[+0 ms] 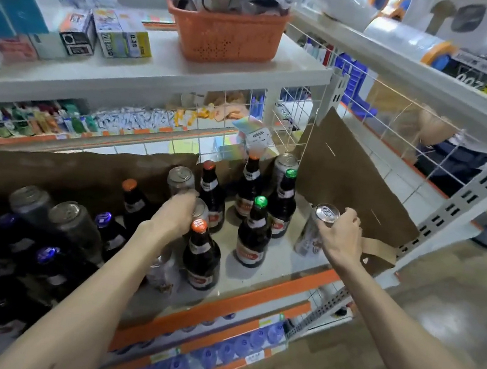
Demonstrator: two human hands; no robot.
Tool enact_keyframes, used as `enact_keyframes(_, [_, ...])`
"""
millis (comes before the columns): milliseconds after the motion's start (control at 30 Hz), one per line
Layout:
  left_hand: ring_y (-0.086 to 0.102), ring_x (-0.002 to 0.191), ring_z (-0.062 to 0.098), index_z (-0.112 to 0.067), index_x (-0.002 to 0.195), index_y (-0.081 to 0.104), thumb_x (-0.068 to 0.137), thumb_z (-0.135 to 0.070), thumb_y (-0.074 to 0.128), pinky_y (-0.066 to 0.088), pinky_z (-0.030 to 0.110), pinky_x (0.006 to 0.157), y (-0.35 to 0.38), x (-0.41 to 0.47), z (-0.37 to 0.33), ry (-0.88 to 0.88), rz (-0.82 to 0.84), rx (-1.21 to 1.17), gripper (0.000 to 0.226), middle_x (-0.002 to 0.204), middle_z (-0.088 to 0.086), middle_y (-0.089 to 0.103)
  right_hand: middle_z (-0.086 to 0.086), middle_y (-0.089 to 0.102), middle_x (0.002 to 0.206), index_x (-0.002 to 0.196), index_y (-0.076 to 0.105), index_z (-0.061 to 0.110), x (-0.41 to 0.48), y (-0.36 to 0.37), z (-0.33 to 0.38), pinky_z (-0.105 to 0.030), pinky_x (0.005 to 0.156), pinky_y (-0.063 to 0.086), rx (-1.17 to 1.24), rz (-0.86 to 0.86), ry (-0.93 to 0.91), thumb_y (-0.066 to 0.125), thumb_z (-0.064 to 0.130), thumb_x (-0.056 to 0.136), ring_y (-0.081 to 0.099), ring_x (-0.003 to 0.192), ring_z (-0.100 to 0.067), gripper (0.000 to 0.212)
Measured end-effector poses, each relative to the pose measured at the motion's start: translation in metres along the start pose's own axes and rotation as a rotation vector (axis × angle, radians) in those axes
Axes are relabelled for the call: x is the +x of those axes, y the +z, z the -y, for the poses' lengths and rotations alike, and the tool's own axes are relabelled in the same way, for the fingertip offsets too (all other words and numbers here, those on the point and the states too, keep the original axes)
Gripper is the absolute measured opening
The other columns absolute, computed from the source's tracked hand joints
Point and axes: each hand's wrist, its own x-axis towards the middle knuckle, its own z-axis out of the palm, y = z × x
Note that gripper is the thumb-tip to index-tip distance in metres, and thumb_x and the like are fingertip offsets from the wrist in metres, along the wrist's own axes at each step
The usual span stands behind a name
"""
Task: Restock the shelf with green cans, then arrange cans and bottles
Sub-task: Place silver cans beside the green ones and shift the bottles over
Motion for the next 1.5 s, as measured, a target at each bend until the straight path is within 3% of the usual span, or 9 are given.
enact_keyframes(167, [0.06,0.093,0.032,-0.019,0.108,0.052,0.084,-0.014,0.059,0.045,0.034,0.071,-0.001,0.0,0.003,-0.056,0.022,-0.015,0.026,0.102,0.007,0.058,-0.017,0.055,0.127,0.129,0.044,0.005,0.009,0.008,0.001,-0.042,0.087,0.046,0.063,0.059,0.005,0.064,0.044,0.088,0.054,0.114,-0.037,0.06])
enact_keyframes(300, [0.059,0.086,0.031,-0.022,0.106,0.057,0.082,-0.011,0.055,0.04,0.031,0.064,-0.011,-0.007,0.001,-0.07,-0.003,-0.025,0.026,0.101,0.008,0.063,-0.014,0.058,0.122,0.128,0.047,0.007,0.005,0.006,0.005,-0.039,0.081,0.043,0.072,0.051,0.017,0.068,0.041,0.087,0.056,0.11,-0.036,0.057])
enact_keyframes(400, [0.059,0.08,0.027,-0.02,0.099,0.059,0.079,-0.02,0.069,0.039,0.029,0.056,-0.028,-0.015,-0.012,-0.075,-0.014,-0.088,0.022,0.093,0.005,0.063,-0.012,0.06,0.119,0.123,0.05,0.01,-0.002,0.001,0.013,-0.037,0.078,0.043,0.066,0.035,-0.025,0.067,0.042,0.086,0.057,0.106,-0.035,0.052])
enact_keyframes(567, [0.06,0.096,0.027,-0.02,0.114,0.059,0.065,-0.029,0.083,0.045,0.034,0.071,-0.067,-0.034,-0.032,-0.061,-0.084,-0.111,0.055,0.106,0.002,0.063,-0.013,0.061,0.113,0.115,0.052,0.009,-0.015,-0.028,0.038,-0.039,0.077,0.046,0.067,-0.019,-0.077,0.065,0.044,0.087,0.058,0.1,-0.036,0.046])
enact_keyframes(767, [0.062,0.107,0.024,-0.012,0.123,0.06,0.066,-0.024,0.084,0.048,0.031,0.081,-0.13,-0.054,-0.065,0.014,-0.218,-0.129,0.063,0.116,0.004,0.065,-0.015,0.061,0.116,0.116,0.052,0.005,-0.029,-0.084,0.099,-0.042,0.084,0.047,0.061,-0.217,-0.15,0.065,0.045,0.087,0.057,0.107,-0.035,0.051])
enact_keyframes(833, [0.06,0.115,0.022,-0.013,0.131,0.06,0.067,-0.023,0.084,0.048,0.032,0.09,-0.149,-0.06,-0.076,0.029,-0.272,-0.14,0.068,0.129,0.004,0.063,-0.015,0.06,0.118,0.118,0.051,0.005,-0.033,-0.099,0.121,-0.045,0.089,0.048,0.075,-0.243,-0.211,0.065,0.045,0.088,0.056,0.11,-0.035,0.052])
enact_keyframes(1000, [0.058,0.12,0.02,-0.013,0.133,0.059,0.067,-0.026,0.085,0.046,0.035,0.1,-0.178,-0.08,-0.083,0.043,-0.357,-0.203,0.073,0.134,0.003,0.061,-0.013,0.061,0.118,0.12,0.052,0.003,-0.052,-0.12,0.177,-0.042,0.09,0.049,0.139,-0.27,-0.372,0.066,0.046,0.088,0.058,0.108,-0.03,0.055])
enact_keyframes(1300, [0.063,0.096,0.018,-0.011,0.119,0.065,0.068,-0.021,0.086,0.05,0.027,0.079,-0.239,-0.167,-0.002,-0.048,-0.543,-0.282,0.056,0.117,0.006,0.068,-0.01,0.061,0.114,0.122,0.053,0.005,-0.127,-0.086,0.276,-0.036,0.089,0.046,0.329,-0.082,-0.657,0.068,0.041,0.088,0.058,0.106,-0.026,0.052])
enact_keyframes(1500, [0.066,0.096,0.019,-0.017,0.109,0.071,0.065,-0.029,0.086,0.055,0.038,0.087,-0.278,-0.267,0.109,-0.264,-0.668,-0.207,0.048,0.107,0.001,0.072,-0.009,0.065,0.11,0.116,0.057,0.008,-0.217,-0.044,0.348,-0.031,0.079,0.043,0.422,0.109,-0.726,0.07,0.043,0.086,0.062,0.1,-0.027,0.048])
